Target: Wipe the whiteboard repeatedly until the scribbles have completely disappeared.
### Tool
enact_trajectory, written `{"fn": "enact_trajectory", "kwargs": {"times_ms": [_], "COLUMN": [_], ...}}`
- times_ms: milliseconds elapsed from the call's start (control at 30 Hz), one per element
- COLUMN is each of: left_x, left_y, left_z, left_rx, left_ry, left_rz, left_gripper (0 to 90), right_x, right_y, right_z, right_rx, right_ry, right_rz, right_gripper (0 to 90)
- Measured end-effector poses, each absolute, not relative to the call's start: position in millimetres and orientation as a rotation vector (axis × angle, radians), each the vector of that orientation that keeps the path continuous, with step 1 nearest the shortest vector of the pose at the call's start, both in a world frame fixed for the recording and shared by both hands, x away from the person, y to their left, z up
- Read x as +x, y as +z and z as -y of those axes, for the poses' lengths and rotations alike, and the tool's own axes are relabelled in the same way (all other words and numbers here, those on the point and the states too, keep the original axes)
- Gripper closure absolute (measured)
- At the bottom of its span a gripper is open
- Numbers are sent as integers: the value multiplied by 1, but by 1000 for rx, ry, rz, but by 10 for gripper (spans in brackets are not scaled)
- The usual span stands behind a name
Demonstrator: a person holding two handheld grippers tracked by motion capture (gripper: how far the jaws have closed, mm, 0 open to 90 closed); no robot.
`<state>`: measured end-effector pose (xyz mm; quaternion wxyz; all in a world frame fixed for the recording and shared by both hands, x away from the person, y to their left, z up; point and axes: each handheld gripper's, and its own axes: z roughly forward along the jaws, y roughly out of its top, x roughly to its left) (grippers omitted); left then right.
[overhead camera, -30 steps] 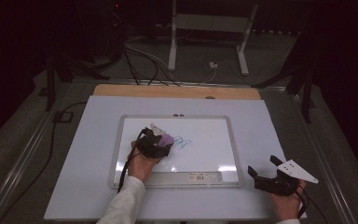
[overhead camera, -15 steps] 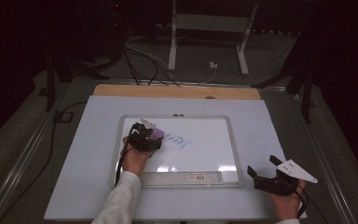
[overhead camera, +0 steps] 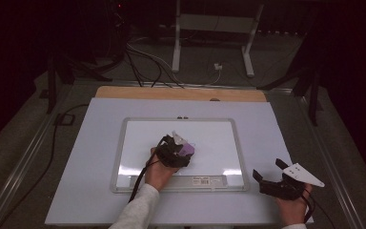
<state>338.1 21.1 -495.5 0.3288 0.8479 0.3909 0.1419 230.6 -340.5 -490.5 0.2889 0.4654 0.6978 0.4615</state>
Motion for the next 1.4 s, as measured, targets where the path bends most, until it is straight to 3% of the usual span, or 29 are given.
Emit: {"fn": "enact_trajectory", "kwargs": {"times_ms": [500, 933, 1133, 1267, 1400], "left_x": [386, 387, 402, 407, 400], "left_y": [-496, -494, -493, -494, -494], "left_z": [-84, -54, -70, -77, -61], "left_rx": [2109, 2184, 2165, 2121, 2153], "left_ry": [507, 464, 547, 514, 494], "left_rz": [-1319, -1193, -1294, -1352, -1295], "left_gripper": [421, 421, 421, 421, 421], "right_x": [231, 231, 230, 231, 231], "right_y": [-490, -490, -490, -490, -491], "right_z": [341, 341, 342, 343, 342], "right_rx": [1241, 1240, 1244, 1246, 1241], "right_ry": [1228, 1228, 1230, 1232, 1228], "right_rz": [-1861, -1863, -1858, -1857, -1864], "right_gripper": [9, 9, 10, 9, 9]}}
